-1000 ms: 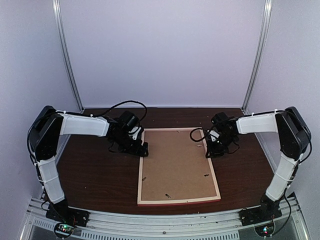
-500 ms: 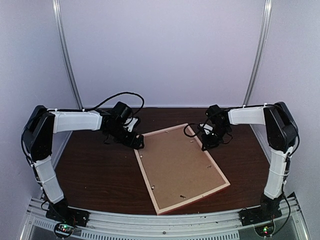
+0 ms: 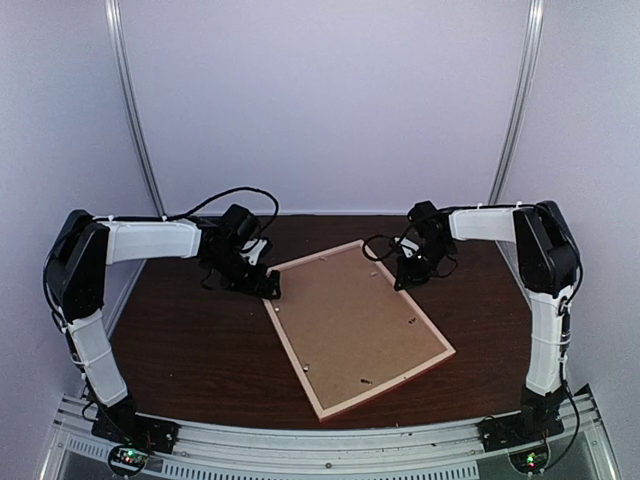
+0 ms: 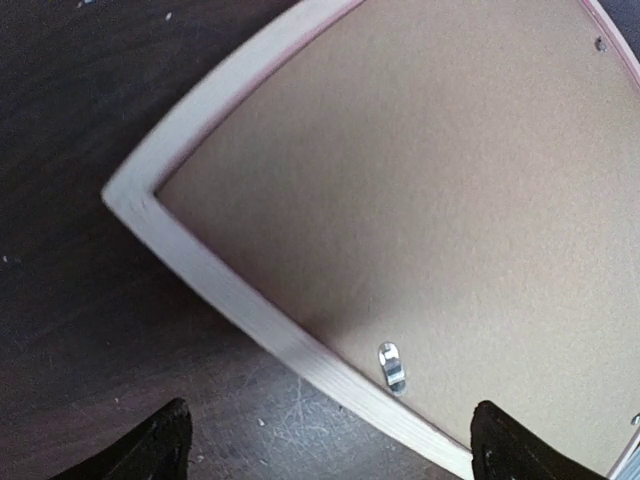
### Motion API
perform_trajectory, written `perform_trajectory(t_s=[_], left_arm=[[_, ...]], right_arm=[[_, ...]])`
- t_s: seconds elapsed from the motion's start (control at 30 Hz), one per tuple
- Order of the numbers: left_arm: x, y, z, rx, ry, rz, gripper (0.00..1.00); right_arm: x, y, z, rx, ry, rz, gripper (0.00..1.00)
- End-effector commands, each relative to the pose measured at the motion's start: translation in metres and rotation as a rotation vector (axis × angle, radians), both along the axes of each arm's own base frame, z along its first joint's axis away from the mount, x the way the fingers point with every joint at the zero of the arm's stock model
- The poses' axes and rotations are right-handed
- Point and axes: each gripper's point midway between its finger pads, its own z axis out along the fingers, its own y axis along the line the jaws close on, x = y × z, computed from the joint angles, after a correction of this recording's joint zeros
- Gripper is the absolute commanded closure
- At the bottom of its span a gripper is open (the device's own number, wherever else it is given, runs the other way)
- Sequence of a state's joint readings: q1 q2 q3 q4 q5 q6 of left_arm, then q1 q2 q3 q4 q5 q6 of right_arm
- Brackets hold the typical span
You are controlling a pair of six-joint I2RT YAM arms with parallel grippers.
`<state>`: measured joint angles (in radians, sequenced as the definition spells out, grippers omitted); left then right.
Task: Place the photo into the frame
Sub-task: Adjust the photo frame at the center of the board.
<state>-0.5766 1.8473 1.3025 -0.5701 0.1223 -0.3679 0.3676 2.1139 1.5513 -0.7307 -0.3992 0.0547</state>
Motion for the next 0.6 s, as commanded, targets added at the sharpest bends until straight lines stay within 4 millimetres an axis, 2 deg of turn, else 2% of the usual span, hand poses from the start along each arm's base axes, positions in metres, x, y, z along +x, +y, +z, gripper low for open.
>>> perform_trajectory(t_s=[0.0,0.1,0.23,0.4,0.57], left_arm=[[-0.013,0.005,-0.003,-0.043,0.071,0.095,0.03],[-0.011,0.004,-0.005,-0.055,0.072,0.123,0.03],[0.003,-0.004,-0.006,-0.064,0.055,0.134,0.03],[0.031,-0.021,-0.009,-0.072,0.037,0.134,0.03],[0.058,-0.029,-0.009,-0.043,0.006,0.147,0.03]], right_arm=[[-0.003,-0.016,-0.025,0.048,0.072,-0.219,1.00],[-0.013,-0.016,-0.028,0.082,0.097,-0.271,1.00],[-0.026,-0.019,-0.025,0.088,0.096,-0.316,1.00],[-0.043,-0.017,-0.027,0.095,0.086,-0.371,1.00],[-0.066,-0.007,-0.043,0.084,0.102,-0.390,1.00]])
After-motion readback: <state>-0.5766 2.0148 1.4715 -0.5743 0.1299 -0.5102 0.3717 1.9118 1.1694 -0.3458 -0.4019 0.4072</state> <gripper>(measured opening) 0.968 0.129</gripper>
